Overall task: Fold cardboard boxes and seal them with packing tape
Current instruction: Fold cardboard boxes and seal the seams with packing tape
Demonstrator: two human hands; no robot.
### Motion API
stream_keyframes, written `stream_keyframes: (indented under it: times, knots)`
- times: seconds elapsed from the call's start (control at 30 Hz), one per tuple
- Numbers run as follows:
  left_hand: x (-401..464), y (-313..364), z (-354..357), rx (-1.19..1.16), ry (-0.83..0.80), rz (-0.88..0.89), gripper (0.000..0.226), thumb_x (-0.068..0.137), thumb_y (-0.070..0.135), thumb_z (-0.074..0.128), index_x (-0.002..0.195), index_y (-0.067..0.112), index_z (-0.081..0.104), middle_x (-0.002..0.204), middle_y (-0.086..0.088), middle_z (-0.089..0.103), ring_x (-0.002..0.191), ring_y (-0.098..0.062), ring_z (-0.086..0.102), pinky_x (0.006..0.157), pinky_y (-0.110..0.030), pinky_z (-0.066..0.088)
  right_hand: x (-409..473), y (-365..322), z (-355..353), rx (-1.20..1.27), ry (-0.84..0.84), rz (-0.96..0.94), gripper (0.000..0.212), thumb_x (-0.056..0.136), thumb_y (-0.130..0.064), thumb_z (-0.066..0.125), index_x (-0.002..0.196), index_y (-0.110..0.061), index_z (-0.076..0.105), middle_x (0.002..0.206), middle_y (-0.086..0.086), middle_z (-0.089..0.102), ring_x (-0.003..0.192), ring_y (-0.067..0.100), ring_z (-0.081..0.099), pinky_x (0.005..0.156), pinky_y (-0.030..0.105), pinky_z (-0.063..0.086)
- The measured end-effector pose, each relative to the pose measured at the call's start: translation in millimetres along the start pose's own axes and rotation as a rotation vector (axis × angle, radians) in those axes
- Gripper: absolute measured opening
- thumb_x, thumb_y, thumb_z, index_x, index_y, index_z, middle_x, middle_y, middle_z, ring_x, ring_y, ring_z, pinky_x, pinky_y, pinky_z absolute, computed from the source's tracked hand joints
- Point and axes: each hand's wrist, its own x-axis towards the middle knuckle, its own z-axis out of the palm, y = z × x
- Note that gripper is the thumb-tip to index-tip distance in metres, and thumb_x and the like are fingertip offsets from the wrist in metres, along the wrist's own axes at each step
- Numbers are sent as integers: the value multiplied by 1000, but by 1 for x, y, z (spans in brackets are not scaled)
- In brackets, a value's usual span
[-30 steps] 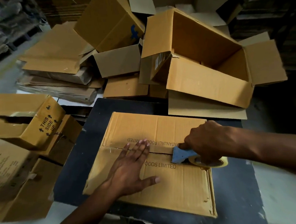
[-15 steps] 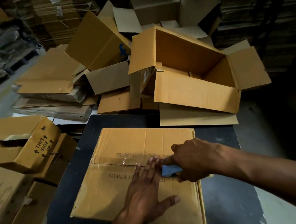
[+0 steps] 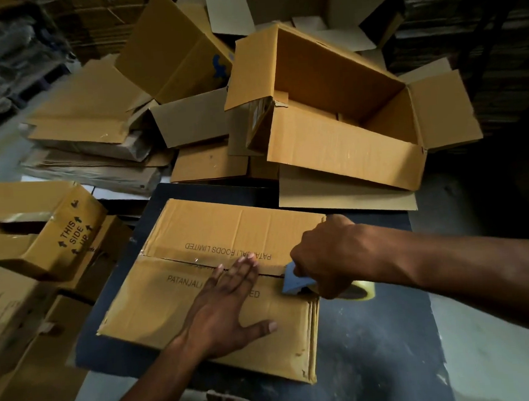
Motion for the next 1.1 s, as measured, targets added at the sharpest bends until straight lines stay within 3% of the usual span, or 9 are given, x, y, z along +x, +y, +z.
stream_keyframes:
  times: [0.23, 0.33, 0.43, 0.53, 0.6, 0.73, 0.8, 1.0, 1.1]
  knots:
    - [-1, 21, -3, 7, 96, -83, 119, 76, 101, 8, 162, 23, -14, 167, 6, -27, 156, -11, -22, 128, -46, -7, -34, 27, 47, 94, 45, 26, 50, 94, -45, 66, 142, -35, 54, 117, -3, 68, 97, 19, 68, 83, 38, 60]
    - [11, 72, -4, -11, 103, -126, 121, 72, 100, -4, 158, 17, -22, 163, -2, -34, 153, -19, -32, 126, -50, -13, -36, 27, 56, 123, 64, 32, 54, 93, -45, 68, 144, -35, 53, 123, -2, 67, 102, 20, 68, 85, 39, 59]
    - [26, 119, 15, -94, 125, -95, 109, 89, 89, 12, 161, 11, -12, 166, -9, -26, 156, -25, -23, 123, -46, -20, -37, 26, 58, 141, 89, 32, 57, 93, -45, 68, 147, -37, 50, 127, -4, 65, 107, 20, 66, 86, 37, 57]
    - [30, 130, 28, -118, 232, -135, 84, 99, 58, 29, 164, 11, 2, 169, -10, -10, 160, -25, -3, 126, -38, -13, -38, 28, 63, 141, 94, 45, 61, 93, -45, 69, 149, -40, 46, 129, -4, 63, 109, 20, 64, 83, 37, 56]
    - [29, 128, 29, -111, 226, -151, 78, 100, 47, 28, 164, 14, -3, 170, -8, -11, 159, -20, -9, 125, -37, -14, -41, 30, 66, 178, 101, 56, 66, 91, -44, 71, 151, -43, 44, 132, -3, 62, 111, 21, 64, 80, 37, 55]
    - [29, 131, 24, -126, 236, -141, 78, 95, 46, 11, 164, 13, 4, 172, -9, -3, 158, -19, -11, 123, -38, -15, -57, 32, 69, 184, 111, 90, 64, 89, -43, 71, 148, -41, 47, 129, -5, 64, 105, 21, 66, 69, 33, 47]
    - [30, 132, 25, -86, 238, -150, 72, 99, 42, 17, 163, 12, 9, 172, -10, 1, 158, -20, -8, 123, -39, -12, -69, 37, 72, 191, 101, 105, 63, 89, -42, 68, 148, -42, 46, 129, -7, 63, 105, 20, 66, 69, 32, 46]
    - [31, 134, 22, -54, 214, -175, 70, 107, 36, 31, 155, 20, -17, 171, -7, -13, 155, -17, -21, 123, -38, -16, -100, 52, 103, 275, 40, 139, 62, 94, -53, 62, 151, -53, 37, 135, -9, 59, 113, 18, 62, 79, 34, 53]
    - [27, 129, 22, -115, 226, -117, 85, 101, 42, 42, 161, 34, -19, 172, -8, -5, 159, -21, -11, 129, -48, 1, -97, 51, 120, 258, 89, 153, 63, 93, -48, 64, 151, -51, 39, 134, -8, 61, 109, 18, 64, 74, 32, 52]
